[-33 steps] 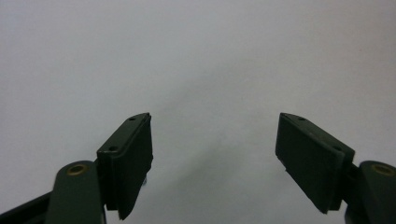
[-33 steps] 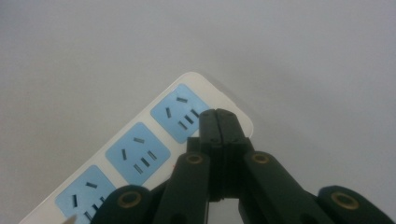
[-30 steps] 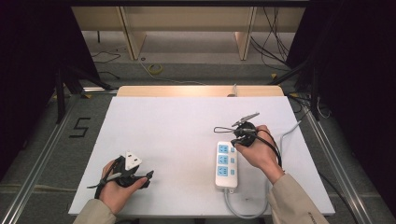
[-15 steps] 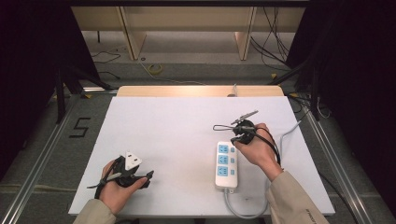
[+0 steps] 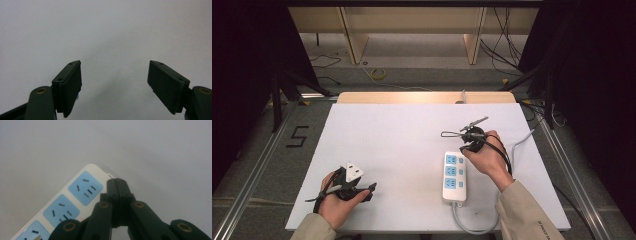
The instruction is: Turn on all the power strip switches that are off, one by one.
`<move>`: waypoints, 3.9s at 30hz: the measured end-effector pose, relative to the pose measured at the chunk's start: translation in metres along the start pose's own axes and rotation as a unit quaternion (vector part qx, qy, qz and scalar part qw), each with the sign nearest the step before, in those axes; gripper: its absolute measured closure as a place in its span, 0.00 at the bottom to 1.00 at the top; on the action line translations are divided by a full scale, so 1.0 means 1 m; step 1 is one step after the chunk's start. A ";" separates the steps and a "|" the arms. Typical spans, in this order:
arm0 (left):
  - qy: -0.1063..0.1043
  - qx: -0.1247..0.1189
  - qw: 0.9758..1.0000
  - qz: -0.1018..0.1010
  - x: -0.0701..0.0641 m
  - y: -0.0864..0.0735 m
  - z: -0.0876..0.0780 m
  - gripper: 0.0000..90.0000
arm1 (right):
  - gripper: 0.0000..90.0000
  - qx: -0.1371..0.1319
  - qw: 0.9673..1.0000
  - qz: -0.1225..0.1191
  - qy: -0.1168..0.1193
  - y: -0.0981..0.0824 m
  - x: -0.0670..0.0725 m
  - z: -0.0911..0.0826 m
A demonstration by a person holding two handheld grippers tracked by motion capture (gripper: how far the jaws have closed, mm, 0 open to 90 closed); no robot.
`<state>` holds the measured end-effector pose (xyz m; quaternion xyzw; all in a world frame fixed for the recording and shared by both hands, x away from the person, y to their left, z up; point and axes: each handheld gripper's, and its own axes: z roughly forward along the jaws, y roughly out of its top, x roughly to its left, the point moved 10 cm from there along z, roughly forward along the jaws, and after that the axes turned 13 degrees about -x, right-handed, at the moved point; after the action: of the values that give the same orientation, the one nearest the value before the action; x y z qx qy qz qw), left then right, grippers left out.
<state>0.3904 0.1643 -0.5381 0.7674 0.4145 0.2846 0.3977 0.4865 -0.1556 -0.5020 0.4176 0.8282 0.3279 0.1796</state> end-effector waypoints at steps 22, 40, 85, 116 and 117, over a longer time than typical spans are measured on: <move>0.000 0.000 1.000 -0.002 0.000 0.000 0.000 0.30 | 1.00 0.020 1.000 0.006 0.001 -0.005 -0.001 0.011; 0.000 0.002 1.000 0.000 0.000 0.000 0.000 0.30 | 1.00 0.049 0.999 0.004 0.015 -0.015 0.005 0.015; -0.002 0.001 1.000 0.000 -0.002 0.000 0.001 0.30 | 1.00 0.062 0.998 0.007 0.017 -0.017 0.005 0.017; -0.001 0.004 1.000 0.000 0.000 -0.001 0.000 0.30 | 1.00 0.060 0.998 -0.001 0.024 -0.015 0.013 0.017; -0.001 0.004 1.000 0.000 0.000 -0.001 0.001 0.30 | 1.00 0.060 0.998 0.000 0.024 -0.015 0.013 0.016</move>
<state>0.3904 0.1647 -0.5396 0.7695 0.4149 0.2822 0.3951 0.4799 -0.1455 -0.5245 0.4190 0.8506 0.2879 0.1342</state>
